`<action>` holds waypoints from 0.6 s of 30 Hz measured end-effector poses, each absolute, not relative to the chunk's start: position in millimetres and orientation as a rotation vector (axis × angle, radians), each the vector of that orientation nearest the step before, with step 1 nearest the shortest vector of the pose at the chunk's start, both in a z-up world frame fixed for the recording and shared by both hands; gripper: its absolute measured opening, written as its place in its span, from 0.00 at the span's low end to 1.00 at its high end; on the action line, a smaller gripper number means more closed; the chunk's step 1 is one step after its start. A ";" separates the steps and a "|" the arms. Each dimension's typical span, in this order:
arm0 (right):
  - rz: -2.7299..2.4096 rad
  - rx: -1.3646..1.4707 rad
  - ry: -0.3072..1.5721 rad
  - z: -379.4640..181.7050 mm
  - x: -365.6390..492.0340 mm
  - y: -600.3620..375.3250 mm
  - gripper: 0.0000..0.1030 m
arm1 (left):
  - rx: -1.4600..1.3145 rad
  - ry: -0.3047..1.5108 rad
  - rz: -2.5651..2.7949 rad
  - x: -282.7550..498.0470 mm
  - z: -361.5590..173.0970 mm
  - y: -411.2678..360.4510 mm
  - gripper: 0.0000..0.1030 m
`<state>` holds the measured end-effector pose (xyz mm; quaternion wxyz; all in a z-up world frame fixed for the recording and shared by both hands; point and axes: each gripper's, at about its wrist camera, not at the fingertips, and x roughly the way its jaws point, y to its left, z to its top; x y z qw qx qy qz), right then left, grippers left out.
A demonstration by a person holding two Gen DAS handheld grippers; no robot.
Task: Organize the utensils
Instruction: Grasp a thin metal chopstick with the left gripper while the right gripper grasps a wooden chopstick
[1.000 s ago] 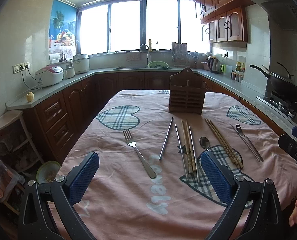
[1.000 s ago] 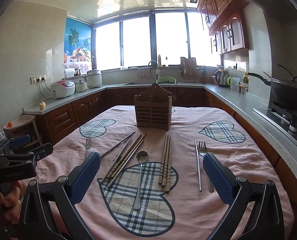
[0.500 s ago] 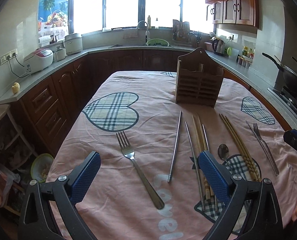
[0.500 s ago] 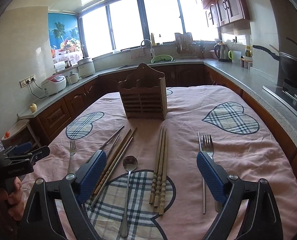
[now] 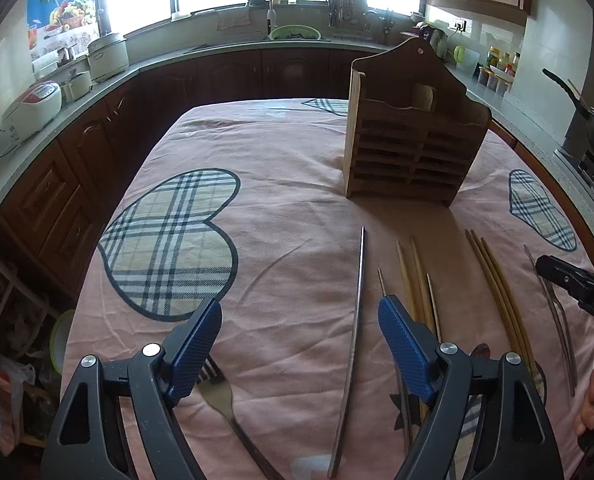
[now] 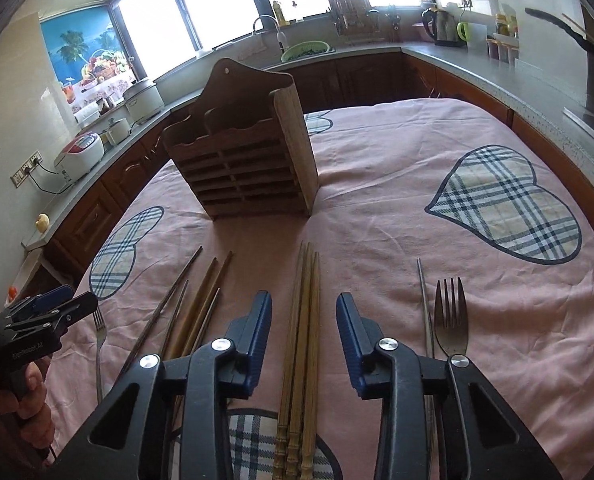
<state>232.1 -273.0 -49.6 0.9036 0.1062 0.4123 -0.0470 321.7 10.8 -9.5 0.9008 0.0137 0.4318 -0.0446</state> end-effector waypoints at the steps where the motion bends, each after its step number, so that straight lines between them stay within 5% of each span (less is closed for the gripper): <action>1: -0.100 0.228 0.865 -53.3 237.8 -275.6 0.29 | 0.035 0.904 -0.103 330.1 -10.8 7.4 0.77; 18: -0.096 0.213 1.018 -94.2 301.4 -294.4 0.16 | 0.125 1.057 -0.169 433.1 -63.9 -34.1 0.52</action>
